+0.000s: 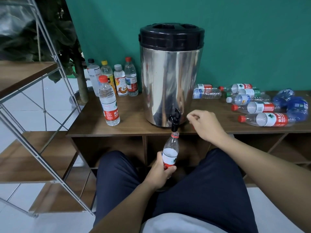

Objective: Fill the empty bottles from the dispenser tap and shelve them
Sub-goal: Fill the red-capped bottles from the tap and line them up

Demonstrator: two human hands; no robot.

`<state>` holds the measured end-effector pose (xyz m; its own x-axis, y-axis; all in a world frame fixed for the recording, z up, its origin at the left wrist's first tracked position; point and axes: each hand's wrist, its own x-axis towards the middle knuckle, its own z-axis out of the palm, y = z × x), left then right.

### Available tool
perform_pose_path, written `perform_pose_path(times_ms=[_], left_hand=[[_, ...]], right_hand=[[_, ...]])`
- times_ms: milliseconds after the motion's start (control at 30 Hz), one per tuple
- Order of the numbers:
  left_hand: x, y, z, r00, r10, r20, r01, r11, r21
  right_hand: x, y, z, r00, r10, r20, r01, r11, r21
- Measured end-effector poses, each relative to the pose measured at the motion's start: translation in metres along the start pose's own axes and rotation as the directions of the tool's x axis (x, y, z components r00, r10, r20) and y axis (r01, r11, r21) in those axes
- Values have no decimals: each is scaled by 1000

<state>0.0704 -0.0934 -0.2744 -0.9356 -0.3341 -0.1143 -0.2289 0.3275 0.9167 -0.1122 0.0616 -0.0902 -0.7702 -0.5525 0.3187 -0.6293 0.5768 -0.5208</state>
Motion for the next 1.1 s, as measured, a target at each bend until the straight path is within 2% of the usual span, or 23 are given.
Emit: perform_pose_path(times_ms=[133,367,467,533,600,700,833,1100], left_hand=[[0,0,0,999,24,-24,-24,1000,-3],[-4,3,-3,996,55,-72,-56,998,-16],[-4,0,-4,996,51,-71,-51,999,14],[-3,-3,-3,997,57,-60,-54,998,35],[-3,-6,-1,997,55,-56,-52,997,54],[0,-8,-2,996,33,-78,-28,998,58],[2,-12,-2,996,40,-83,-35,998,58],[2,-13,-1,994,58,-96,-53,997,56]], right_hand=[[-8,-49,-10,993,-40,-111,63,975,214],[-4,-76,-9,998,-13,57,-4,957,291],[-2,-76,-10,997,-11,72,-7,968,253],[-2,-75,-11,996,24,91,-51,953,298],[-2,-68,-9,985,102,137,-152,890,430],[-7,-54,-1,959,196,204,-283,688,669],[-17,-45,13,928,262,265,-364,491,792],[-24,-35,25,922,280,266,-361,381,851]])
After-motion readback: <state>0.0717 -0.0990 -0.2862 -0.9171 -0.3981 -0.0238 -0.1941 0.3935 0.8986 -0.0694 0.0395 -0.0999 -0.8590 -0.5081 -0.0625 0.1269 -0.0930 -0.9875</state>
